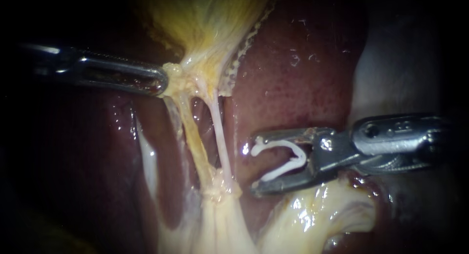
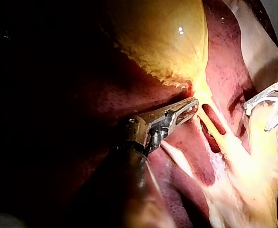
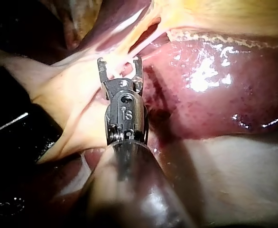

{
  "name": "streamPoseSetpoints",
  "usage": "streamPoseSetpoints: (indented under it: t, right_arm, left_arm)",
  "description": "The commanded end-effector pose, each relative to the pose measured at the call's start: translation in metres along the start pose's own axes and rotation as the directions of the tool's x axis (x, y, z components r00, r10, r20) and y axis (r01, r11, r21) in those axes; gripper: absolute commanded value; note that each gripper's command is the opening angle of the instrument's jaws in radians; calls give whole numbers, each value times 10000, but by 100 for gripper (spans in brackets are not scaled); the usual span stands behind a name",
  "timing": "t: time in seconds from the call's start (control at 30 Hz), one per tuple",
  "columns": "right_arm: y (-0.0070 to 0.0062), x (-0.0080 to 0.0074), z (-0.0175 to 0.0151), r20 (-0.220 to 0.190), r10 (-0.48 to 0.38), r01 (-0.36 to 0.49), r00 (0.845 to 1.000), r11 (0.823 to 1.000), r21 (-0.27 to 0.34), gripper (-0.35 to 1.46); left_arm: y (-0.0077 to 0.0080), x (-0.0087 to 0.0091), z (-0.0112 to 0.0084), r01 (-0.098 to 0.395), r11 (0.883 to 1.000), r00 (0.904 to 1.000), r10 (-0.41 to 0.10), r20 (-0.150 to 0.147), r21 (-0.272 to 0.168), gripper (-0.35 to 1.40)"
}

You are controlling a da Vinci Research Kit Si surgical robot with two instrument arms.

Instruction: Clipping first clip left tube

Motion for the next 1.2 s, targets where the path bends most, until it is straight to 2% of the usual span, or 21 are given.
streamPoseSetpoints:
  t: [0.03, 0.27, 0.5, 0.77, 1.2]
  right_arm:
    - [0, 1, 3, 13, 52, -52, 10000, 10000, 74, 49]
    - [6, -1, 25, 110, 480, -484, 9988, 9978, 446, 48]
    - [12, -13, 49, 281, 887, -907, 9957, 9924, 834, 45]
    - [21, -23, 70, 245, 1179, -1200, 9927, 9853, 1212, 44]
    - [44, -32, 76, 250, 1141, -1163, 9932, 9860, 1194, 44]
  left_arm:
    - [0, 0, 0, -1, 10000, 10000, 1, 1, -2, -35]
    - [0, 1, 1, -5, 10000, 10000, 5, 2, -5, -35]
    - [0, 1, 1, -5, 10000, 10000, 5, 3, -7, -35]
    - [0, 1, 1, -5, 10000, 10000, 5, 3, -7, -35]
    - [0, 1, 1, -5, 10000, 10000, 5, 3, -8, -35]
